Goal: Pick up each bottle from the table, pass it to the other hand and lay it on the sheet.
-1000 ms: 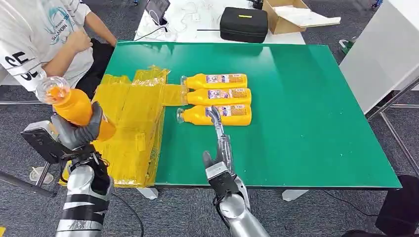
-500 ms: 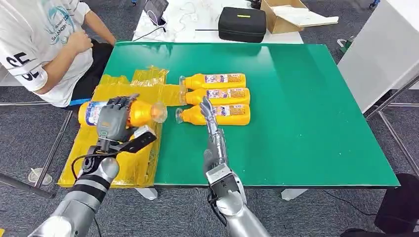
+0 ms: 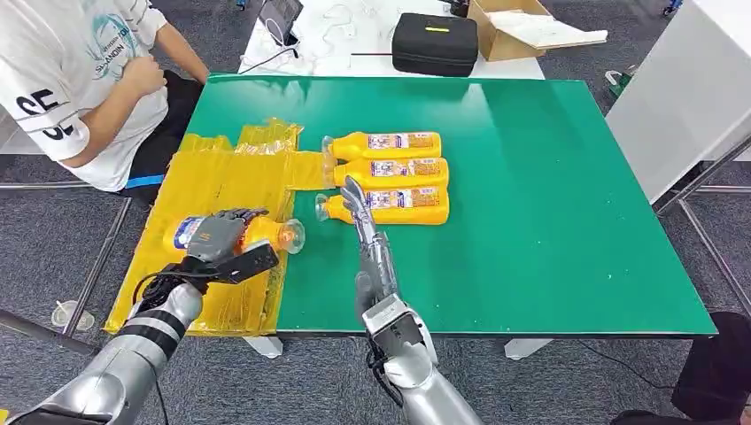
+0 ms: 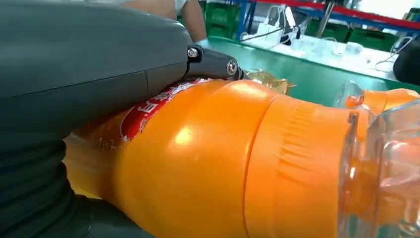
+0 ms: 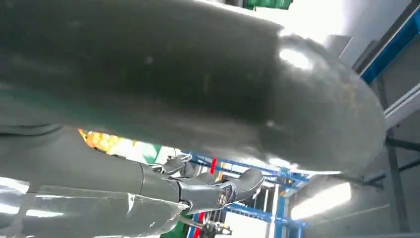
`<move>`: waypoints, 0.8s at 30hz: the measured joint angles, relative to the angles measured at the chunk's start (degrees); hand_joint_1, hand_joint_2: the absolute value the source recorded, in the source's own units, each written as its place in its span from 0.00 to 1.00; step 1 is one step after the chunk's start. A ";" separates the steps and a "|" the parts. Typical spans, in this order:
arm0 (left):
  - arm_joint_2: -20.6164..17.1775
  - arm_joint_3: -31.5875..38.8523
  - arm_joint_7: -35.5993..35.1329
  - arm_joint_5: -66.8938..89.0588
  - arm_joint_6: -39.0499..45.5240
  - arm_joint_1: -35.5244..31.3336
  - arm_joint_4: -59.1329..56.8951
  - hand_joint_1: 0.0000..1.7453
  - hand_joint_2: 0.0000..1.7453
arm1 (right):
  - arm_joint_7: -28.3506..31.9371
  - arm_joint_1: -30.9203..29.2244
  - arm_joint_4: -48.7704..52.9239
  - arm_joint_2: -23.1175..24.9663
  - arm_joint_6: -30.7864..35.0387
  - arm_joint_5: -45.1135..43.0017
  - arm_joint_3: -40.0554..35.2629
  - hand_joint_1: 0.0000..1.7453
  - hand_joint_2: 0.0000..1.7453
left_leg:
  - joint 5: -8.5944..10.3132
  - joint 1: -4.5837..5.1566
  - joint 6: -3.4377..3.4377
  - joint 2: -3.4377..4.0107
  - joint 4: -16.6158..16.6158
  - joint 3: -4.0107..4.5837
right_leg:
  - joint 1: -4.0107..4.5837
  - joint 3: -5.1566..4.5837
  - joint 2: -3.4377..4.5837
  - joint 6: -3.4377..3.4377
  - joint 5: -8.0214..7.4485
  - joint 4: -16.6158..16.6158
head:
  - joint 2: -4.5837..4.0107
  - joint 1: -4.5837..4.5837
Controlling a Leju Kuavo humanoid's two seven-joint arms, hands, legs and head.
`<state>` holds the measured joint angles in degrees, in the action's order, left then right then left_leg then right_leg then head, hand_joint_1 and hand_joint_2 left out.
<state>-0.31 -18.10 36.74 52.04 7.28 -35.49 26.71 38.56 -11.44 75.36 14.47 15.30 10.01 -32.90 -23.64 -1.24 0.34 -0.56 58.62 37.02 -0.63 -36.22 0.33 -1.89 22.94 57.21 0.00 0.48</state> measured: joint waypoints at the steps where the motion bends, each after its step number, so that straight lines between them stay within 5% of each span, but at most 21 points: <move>1: -0.15 0.07 0.00 -0.37 -0.35 -0.15 -0.13 1.00 1.00 | 0.00 0.00 -0.04 0.00 -0.15 0.00 -0.04 0.00 0.00 | 0.00 0.00 0.00 0.00 0.00 0.00 | 0.00 0.00 0.00 0.00 0.00 0.00 | 0.00 0.02; 2: -0.26 0.11 -0.07 -0.41 -0.65 -0.32 -0.33 0.97 1.00 | -0.04 -0.01 -0.11 0.00 -0.26 0.00 -0.13 0.00 0.00 | 0.00 0.00 0.00 0.00 0.00 0.00 | 0.00 0.00 0.00 0.00 0.00 0.00 | 0.02 0.00; 3: -0.35 0.11 -0.15 -0.43 -0.80 -0.42 -0.52 0.38 1.00 | -0.09 0.00 -0.20 0.02 -0.35 0.00 -0.20 0.00 0.00 | 0.00 0.00 0.00 0.00 0.00 -0.01 | 0.00 0.00 0.00 0.00 0.00 0.00 | 0.00 0.00; 6: -0.52 0.11 -0.33 -0.57 -2.03 -0.59 -0.96 0.00 1.00 | -0.15 -0.01 -0.44 0.17 -0.55 0.00 -0.26 0.00 0.00 | 0.00 0.00 0.00 0.00 0.00 -0.01 | 0.00 0.00 0.00 0.00 0.00 0.00 | 0.02 0.00; 24: -2.05 -1.20 -0.07 0.79 -7.78 -0.21 -3.21 0.00 1.00 | -0.83 -0.37 -3.48 0.44 -3.43 -0.52 -0.26 0.00 0.00 | 0.00 0.00 0.00 -0.02 -0.01 -0.03 | 0.00 0.03 -0.01 0.00 0.00 0.01 | 0.00 0.02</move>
<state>-2.36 -19.30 36.68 52.83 -0.50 -35.70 23.50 37.73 -11.81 71.89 14.91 11.87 9.49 -33.16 -23.64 -1.25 0.34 -0.58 58.61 37.00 -0.62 -36.18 0.32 -1.89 22.94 57.22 0.00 0.50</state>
